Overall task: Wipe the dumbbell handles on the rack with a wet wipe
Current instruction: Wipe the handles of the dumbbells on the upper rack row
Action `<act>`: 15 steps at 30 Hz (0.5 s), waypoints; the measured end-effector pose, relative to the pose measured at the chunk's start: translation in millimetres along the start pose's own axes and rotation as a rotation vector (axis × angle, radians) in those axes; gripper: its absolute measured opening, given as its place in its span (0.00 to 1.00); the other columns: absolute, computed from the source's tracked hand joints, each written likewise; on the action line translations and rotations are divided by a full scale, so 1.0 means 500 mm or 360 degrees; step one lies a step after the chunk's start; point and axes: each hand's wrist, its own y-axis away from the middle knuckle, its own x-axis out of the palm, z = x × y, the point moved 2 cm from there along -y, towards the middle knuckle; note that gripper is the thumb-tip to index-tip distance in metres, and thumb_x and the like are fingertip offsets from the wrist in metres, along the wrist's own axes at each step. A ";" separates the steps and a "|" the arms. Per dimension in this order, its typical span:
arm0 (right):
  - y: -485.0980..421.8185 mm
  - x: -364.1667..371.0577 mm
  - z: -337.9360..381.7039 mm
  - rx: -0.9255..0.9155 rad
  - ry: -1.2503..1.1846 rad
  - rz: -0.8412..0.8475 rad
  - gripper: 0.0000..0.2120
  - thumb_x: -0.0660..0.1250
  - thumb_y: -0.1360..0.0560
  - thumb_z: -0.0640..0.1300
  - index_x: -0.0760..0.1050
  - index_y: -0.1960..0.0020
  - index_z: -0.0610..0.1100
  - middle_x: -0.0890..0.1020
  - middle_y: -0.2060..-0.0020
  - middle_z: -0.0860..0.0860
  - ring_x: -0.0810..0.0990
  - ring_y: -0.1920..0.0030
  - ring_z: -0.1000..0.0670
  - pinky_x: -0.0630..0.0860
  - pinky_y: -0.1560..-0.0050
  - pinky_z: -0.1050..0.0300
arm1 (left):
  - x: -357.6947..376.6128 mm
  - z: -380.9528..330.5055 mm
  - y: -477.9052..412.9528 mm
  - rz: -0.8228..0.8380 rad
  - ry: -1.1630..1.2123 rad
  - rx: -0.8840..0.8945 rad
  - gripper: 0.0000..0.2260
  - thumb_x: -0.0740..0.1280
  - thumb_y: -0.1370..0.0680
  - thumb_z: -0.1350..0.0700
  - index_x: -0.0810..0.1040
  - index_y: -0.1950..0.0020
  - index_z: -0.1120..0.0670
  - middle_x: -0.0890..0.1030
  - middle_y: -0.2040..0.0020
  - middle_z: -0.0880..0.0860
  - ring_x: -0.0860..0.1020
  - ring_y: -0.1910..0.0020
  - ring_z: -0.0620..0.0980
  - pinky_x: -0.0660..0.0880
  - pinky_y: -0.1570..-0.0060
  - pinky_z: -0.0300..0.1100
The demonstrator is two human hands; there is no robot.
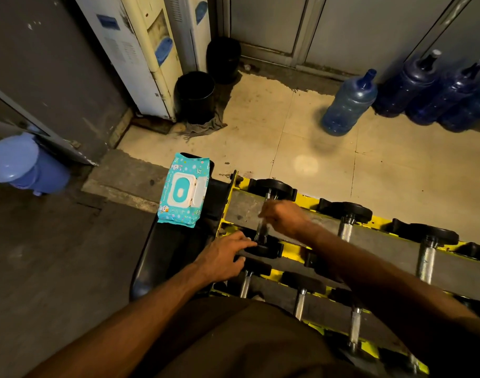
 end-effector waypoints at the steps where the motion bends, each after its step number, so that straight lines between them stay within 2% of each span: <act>1: -0.014 -0.018 -0.005 0.0064 0.0031 -0.0040 0.11 0.66 0.22 0.39 0.81 0.41 0.45 0.82 0.46 0.47 0.82 0.49 0.46 0.80 0.53 0.51 | 0.001 0.000 0.001 -0.0005 0.0005 0.0001 0.23 0.67 0.21 0.56 0.72 0.25 0.45 0.74 0.33 0.46 0.72 0.34 0.42 0.71 0.34 0.38; 3: -0.035 -0.041 -0.006 0.0190 0.0161 -0.0068 0.13 0.65 0.21 0.38 0.80 0.39 0.46 0.83 0.45 0.47 0.83 0.49 0.45 0.80 0.51 0.52 | 0.001 0.000 0.002 -0.0028 0.0011 -0.0001 0.23 0.67 0.21 0.56 0.72 0.25 0.45 0.74 0.32 0.45 0.72 0.34 0.42 0.70 0.33 0.37; 4: -0.042 -0.043 0.006 0.0195 0.0261 0.0002 0.13 0.66 0.21 0.38 0.79 0.38 0.46 0.83 0.45 0.47 0.83 0.49 0.45 0.80 0.51 0.51 | 0.001 0.000 0.003 -0.0039 0.0012 0.0002 0.23 0.67 0.21 0.56 0.72 0.25 0.45 0.74 0.32 0.45 0.72 0.34 0.42 0.70 0.33 0.37; 7: -0.046 -0.013 0.058 0.0120 0.0369 0.0418 0.11 0.67 0.21 0.43 0.79 0.39 0.47 0.83 0.47 0.47 0.82 0.48 0.46 0.80 0.51 0.51 | 0.003 0.005 0.005 -0.0020 0.0013 0.0015 0.23 0.66 0.20 0.57 0.72 0.25 0.46 0.73 0.32 0.46 0.72 0.33 0.42 0.67 0.34 0.34; 10: -0.038 -0.003 0.089 0.0032 0.0241 0.0749 0.09 0.66 0.21 0.46 0.80 0.42 0.48 0.82 0.50 0.48 0.81 0.49 0.47 0.74 0.56 0.56 | 0.003 0.001 -0.001 -0.0017 -0.0028 0.0027 0.22 0.66 0.20 0.56 0.73 0.25 0.48 0.73 0.33 0.46 0.73 0.35 0.44 0.71 0.33 0.40; 12: -0.048 -0.015 0.087 0.0038 0.0252 0.0701 0.09 0.67 0.22 0.46 0.81 0.43 0.48 0.83 0.51 0.49 0.81 0.49 0.48 0.75 0.57 0.56 | 0.007 -0.003 -0.002 -0.0034 -0.0043 0.0029 0.22 0.66 0.20 0.55 0.74 0.26 0.49 0.73 0.33 0.46 0.74 0.36 0.45 0.72 0.34 0.43; 15: -0.062 -0.039 0.069 0.0199 0.0463 0.0386 0.10 0.67 0.22 0.42 0.80 0.41 0.48 0.83 0.47 0.49 0.82 0.48 0.45 0.77 0.54 0.52 | 0.011 0.001 0.002 -0.0026 -0.0005 0.0015 0.22 0.66 0.20 0.56 0.72 0.25 0.47 0.73 0.33 0.45 0.72 0.33 0.43 0.72 0.32 0.43</act>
